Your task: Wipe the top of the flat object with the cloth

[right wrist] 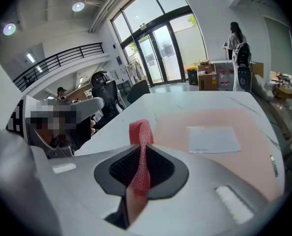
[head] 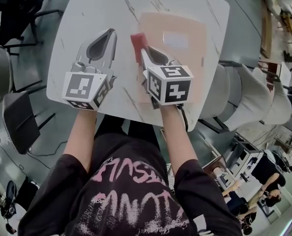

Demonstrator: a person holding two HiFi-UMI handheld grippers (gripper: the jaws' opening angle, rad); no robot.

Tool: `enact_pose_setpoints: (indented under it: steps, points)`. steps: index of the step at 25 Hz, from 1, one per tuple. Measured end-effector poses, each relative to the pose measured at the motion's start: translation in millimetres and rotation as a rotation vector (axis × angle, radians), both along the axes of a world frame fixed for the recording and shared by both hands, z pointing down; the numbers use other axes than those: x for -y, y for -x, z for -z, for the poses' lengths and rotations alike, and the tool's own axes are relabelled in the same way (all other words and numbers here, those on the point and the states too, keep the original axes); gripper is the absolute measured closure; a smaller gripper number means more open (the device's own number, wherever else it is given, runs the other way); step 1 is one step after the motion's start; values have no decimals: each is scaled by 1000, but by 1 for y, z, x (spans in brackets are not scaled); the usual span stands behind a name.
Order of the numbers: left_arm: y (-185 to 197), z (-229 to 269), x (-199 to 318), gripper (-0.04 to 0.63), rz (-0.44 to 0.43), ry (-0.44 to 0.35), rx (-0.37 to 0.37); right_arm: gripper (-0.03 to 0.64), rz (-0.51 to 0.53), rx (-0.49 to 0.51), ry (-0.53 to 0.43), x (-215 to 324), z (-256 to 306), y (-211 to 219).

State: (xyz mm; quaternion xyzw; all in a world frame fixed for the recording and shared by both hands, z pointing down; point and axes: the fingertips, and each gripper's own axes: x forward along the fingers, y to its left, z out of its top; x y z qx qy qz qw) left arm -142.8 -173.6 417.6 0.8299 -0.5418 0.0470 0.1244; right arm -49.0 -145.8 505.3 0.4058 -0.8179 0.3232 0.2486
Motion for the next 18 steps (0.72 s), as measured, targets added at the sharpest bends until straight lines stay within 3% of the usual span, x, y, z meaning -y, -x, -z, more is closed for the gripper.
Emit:
enact_pose_setpoints:
  steps: [18]
  points:
    - [-43, -3, -1, 595, -59, 13, 2, 561, -107, -17, 4, -2, -4, -64]
